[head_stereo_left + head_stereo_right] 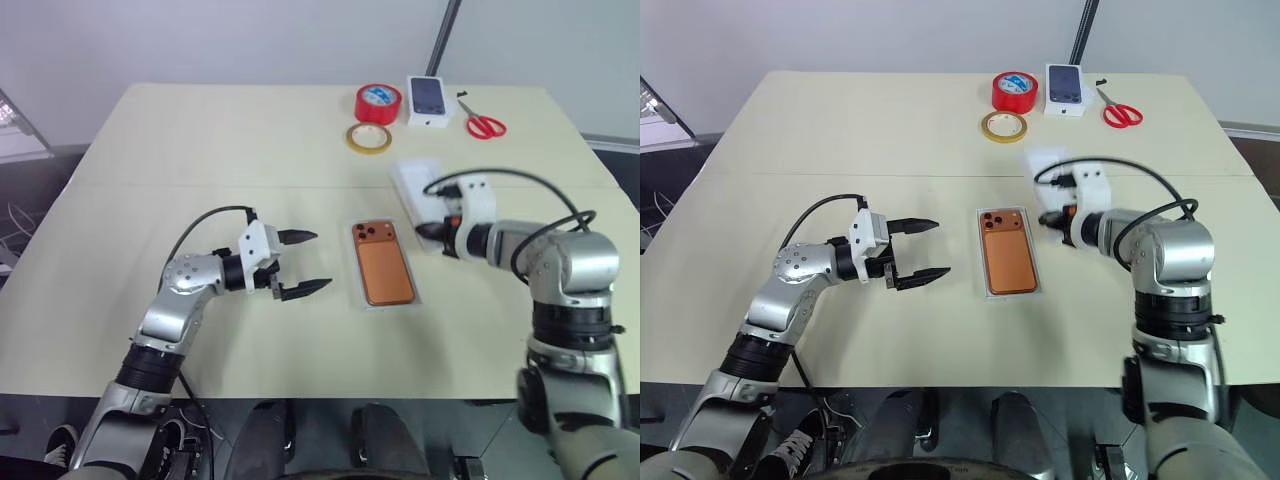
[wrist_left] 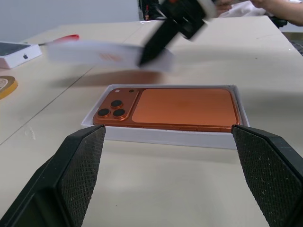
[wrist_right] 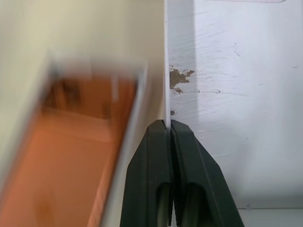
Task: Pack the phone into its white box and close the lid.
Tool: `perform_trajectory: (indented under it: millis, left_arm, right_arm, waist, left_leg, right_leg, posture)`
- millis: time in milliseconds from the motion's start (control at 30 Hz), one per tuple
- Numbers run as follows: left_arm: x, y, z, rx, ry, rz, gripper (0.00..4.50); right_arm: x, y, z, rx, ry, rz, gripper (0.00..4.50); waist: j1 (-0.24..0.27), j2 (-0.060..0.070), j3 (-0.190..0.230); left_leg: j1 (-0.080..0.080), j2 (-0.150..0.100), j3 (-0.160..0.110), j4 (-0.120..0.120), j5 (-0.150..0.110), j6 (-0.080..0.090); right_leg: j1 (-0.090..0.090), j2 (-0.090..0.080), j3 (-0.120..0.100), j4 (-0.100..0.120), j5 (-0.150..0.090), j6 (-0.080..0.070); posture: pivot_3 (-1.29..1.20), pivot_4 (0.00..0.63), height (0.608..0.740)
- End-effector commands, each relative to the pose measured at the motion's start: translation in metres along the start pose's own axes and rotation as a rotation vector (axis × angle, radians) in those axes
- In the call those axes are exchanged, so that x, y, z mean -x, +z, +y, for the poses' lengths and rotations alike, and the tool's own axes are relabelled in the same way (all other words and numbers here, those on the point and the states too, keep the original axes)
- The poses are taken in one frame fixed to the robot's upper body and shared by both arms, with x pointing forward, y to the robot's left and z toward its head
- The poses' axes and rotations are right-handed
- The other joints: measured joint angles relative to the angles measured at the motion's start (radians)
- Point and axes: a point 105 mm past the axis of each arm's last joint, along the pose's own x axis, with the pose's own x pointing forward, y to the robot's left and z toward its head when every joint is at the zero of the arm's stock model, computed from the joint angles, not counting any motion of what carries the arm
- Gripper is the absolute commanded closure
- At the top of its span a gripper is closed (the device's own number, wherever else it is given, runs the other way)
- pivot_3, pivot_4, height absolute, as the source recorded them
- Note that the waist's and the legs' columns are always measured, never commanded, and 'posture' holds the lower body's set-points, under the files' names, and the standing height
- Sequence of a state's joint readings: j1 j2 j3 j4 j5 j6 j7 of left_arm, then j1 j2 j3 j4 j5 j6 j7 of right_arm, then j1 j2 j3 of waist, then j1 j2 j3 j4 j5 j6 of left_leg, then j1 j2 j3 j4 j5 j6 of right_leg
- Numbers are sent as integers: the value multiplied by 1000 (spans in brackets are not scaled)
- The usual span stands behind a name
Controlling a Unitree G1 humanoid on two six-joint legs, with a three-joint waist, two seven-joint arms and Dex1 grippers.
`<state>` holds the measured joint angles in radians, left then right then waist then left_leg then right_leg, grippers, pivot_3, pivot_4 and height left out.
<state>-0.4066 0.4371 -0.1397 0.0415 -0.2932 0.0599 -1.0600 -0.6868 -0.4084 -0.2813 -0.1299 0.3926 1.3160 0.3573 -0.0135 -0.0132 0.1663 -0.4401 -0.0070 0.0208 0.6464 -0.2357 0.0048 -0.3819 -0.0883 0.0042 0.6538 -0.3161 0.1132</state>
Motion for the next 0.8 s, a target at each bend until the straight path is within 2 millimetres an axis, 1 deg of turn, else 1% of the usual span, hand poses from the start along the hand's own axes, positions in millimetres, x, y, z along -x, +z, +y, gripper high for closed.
perform_trajectory:
  millis: [33, 100, 133, 233, 300, 367, 400, 467, 567, 667, 700, 800]
  left_arm:
    - [2, 11, 8, -7, 36, -37, 0]
    - [1, 14, 10, -1, 53, -50, 0]
    - [2, 16, 12, 9, 64, -62, 0]
    - [7, 23, 17, 28, 98, -94, 0]
    - [12, 28, 22, 20, 126, -111, 0]
    - [16, 32, 27, 25, 148, -127, 0]
    - [17, 33, 28, 37, 151, -134, 0]
    - [22, 37, 32, 54, 168, -151, 0]
    - [25, 38, 32, 61, 168, -148, 0]
    - [26, 36, 25, 103, 141, -151, 871]
    - [26, 35, 23, 103, 134, -151, 1332]
    - [26, 34, 13, 94, 108, -147, 2941]
  right_arm:
    - [6, 24, 32, -152, 166, -183, 4455]
    - [9, 26, 52, -320, 303, -249, 4455]
    - [10, 24, 62, -408, 368, -256, 4455]
    - [16, 18, 89, -605, 559, -263, 4455]
    - [23, 8, 108, -626, 661, -248, 4455]
    - [30, -1, 122, -632, 745, -224, 4455]
    - [34, -5, 126, -630, 778, -211, 4455]
    - [40, -19, 131, -633, 825, -153, 4455]
    - [53, -33, 133, -667, 843, -84, 4455]
    - [60, -51, 134, -685, 819, 33, 4500]
    - [60, -55, 134, -689, 814, 49, 4500]
    - [62, -58, 140, -696, 836, 62, 4500]
  waist:
    - [1, 0, 0]
    - [0, 0, 0]
    - [0, 0, 0]
    - [1, 0, 0]
    - [5, 1, 1]
    - [2, 1, 0]
    - [0, 1, 0]
    - [-5, 1, 0]
    - [-6, 1, 1]
    - [-8, 1, 1]
    - [-8, 1, 1]
    - [-8, 1, 1]
  left_leg:
    - [-2, 0, 0, 0, 0, 0]
    - [-3, 0, 0, 1, 1, -1]
    - [-4, 0, 1, 1, 1, -2]
    - [-3, 0, 1, 1, 2, -3]
    - [-4, 0, 1, 2, 2, -3]
    - [-4, 0, 1, 2, 2, -2]
    - [-4, 0, 1, 1, 2, -2]
    - [-3, 0, 1, 1, 2, -2]
    - [-3, 1, 2, 1, 2, -2]
    - [-4, 0, 3, 2, 2, 0]
    - [-4, 0, 3, 3, 2, 0]
    - [-3, 2, 3, 2, 2, 0]
  right_leg:
    - [-2, 0, 0, 1, 0, 0]
    - [-6, 1, 0, 6, 0, 0]
    - [-8, 1, 0, 10, 0, 0]
    - [-9, 1, -1, 11, 0, 0]
    - [-9, 1, -1, 11, 0, 0]
    - [-9, 0, -1, 11, 0, 0]
    - [-9, 0, -1, 11, 0, 0]
    - [-9, 1, -1, 11, 0, 0]
    - [-9, 1, -1, 11, 0, 0]
    - [-8, 1, 0, 10, 0, 0]
    - [-8, 1, 0, 10, 0, 0]
    - [-8, 5, 0, 10, -1, 1]
  posture:
    - [0, 150, 728]
    - [0, 150, 728]
    - [0, 150, 728]
    - [0, 150, 728]
    - [0, 150, 728]
    - [0, 150, 728]
    - [0, 150, 728]
    - [0, 150, 728]
    - [0, 150, 728]
    - [0, 150, 728]
    - [0, 150, 728]
    - [0, 150, 728]
